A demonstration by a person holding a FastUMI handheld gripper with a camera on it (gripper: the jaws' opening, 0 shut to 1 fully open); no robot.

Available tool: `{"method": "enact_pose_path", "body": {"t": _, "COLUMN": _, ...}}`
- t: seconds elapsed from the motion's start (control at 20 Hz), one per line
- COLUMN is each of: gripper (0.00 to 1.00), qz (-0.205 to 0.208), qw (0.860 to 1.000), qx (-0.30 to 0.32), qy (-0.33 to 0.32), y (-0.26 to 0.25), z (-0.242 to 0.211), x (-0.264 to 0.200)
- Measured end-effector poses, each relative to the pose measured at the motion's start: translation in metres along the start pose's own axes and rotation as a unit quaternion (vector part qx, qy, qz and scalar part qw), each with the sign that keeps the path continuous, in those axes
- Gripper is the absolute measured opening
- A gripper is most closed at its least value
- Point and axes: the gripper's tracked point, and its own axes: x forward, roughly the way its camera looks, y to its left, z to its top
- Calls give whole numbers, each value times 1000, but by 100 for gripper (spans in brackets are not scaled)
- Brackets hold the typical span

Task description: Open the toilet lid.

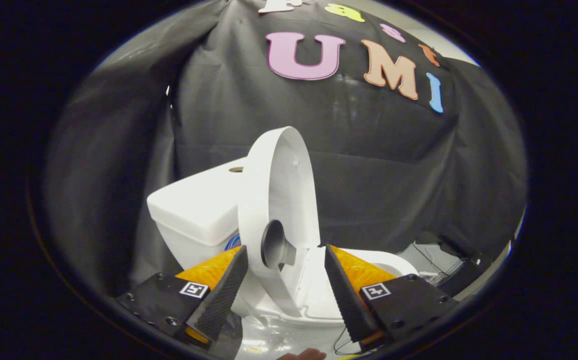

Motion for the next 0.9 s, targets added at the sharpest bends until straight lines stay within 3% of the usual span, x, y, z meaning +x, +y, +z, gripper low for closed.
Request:
{"method": "enact_pose_path", "body": {"t": 0.35, "gripper": 95, "qz": 27, "qw": 998, "qx": 30, "qy": -41, "y": -20, "z": 8, "x": -29}}
{"method": "enact_pose_path", "body": {"t": 0.65, "gripper": 95, "qz": 62, "qw": 996, "qx": 1, "qy": -72, "y": -50, "z": 17, "x": -53}}
{"method": "enact_pose_path", "body": {"t": 0.9, "gripper": 95, "qz": 85, "qw": 993, "qx": 12, "qy": -83, "y": -77, "z": 10, "x": -64}}
